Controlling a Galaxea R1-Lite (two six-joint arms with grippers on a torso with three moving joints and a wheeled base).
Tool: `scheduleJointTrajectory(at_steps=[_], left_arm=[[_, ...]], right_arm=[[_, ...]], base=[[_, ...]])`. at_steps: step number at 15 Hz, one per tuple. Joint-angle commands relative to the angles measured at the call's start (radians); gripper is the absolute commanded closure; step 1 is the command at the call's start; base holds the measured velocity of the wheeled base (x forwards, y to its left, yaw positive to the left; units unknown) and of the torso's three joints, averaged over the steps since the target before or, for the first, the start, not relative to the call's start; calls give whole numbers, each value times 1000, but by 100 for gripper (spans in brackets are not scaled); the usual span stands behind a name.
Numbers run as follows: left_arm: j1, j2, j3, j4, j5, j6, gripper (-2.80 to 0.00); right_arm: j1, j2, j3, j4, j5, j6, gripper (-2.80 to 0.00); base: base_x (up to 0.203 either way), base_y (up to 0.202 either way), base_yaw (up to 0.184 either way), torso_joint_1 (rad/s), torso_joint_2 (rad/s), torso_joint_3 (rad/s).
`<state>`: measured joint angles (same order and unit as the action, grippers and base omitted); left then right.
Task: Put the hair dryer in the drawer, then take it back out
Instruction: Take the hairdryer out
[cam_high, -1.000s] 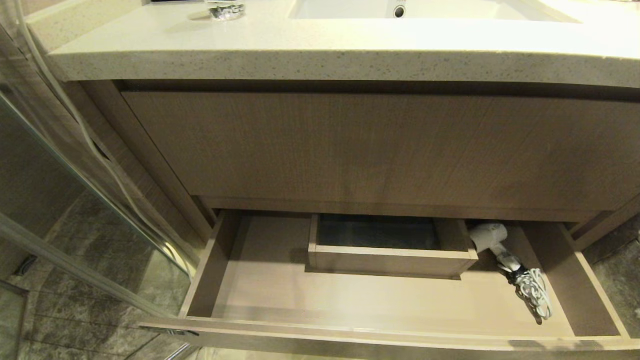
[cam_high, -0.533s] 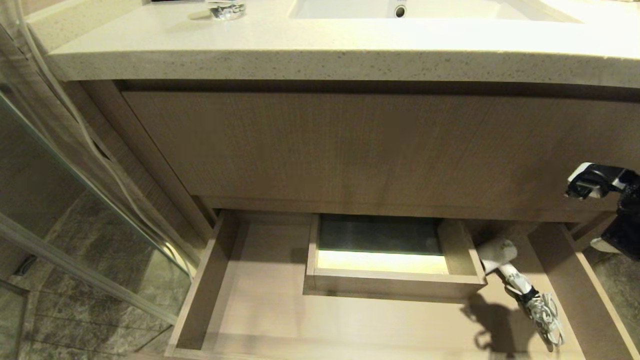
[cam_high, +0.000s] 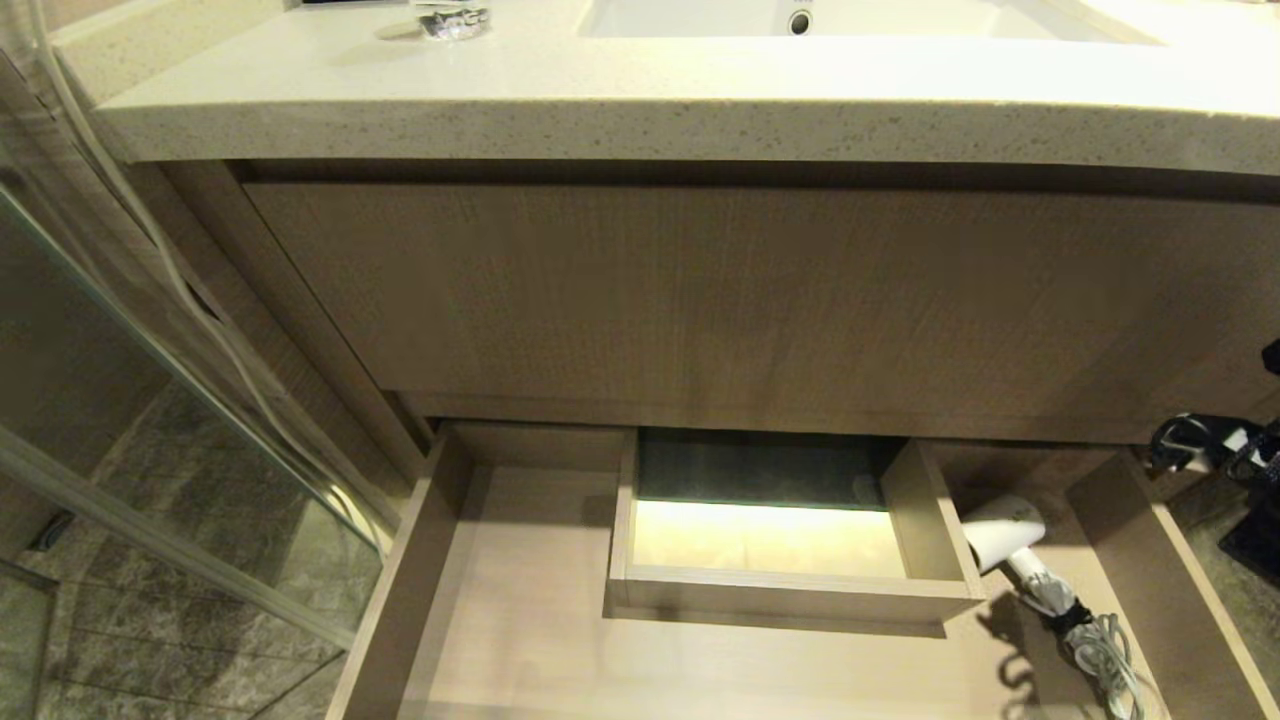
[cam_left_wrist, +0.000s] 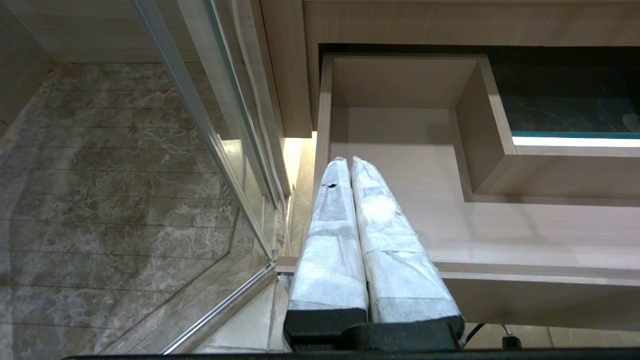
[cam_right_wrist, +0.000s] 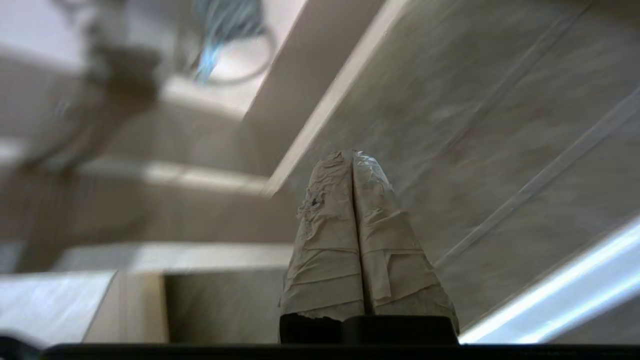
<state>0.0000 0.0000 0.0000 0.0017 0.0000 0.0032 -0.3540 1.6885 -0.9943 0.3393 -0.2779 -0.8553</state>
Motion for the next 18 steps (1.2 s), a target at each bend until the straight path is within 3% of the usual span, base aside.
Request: scheduleJointTrajectory(at_steps=[1,4,8,11,12,18], left_arm=[[0,0,0,0,0,0,0],[0,0,0,0,0,0,0],[0,0,0,0,0,0,0],[0,0,0,0,0,0,0],[0,0,0,0,0,0,0],[0,0,0,0,0,0,0]], right_arm=[[-14,12,112,-65,4,-2,0],[-11,112,202,-250,52,-8,0],[7,269,177,-382,117,-30,0],[12,369,125,-408,171,-71,0],[14,399,96,-414,191,-89,-280],[8,539,-21,-454,201,-114,-280]], base=[[0,0,0,0,0,0],[0,0,0,0,0,0],[0,0,0,0,0,0],[0,0,0,0,0,0],[0,0,0,0,0,0],[0,0,0,0,0,0]])
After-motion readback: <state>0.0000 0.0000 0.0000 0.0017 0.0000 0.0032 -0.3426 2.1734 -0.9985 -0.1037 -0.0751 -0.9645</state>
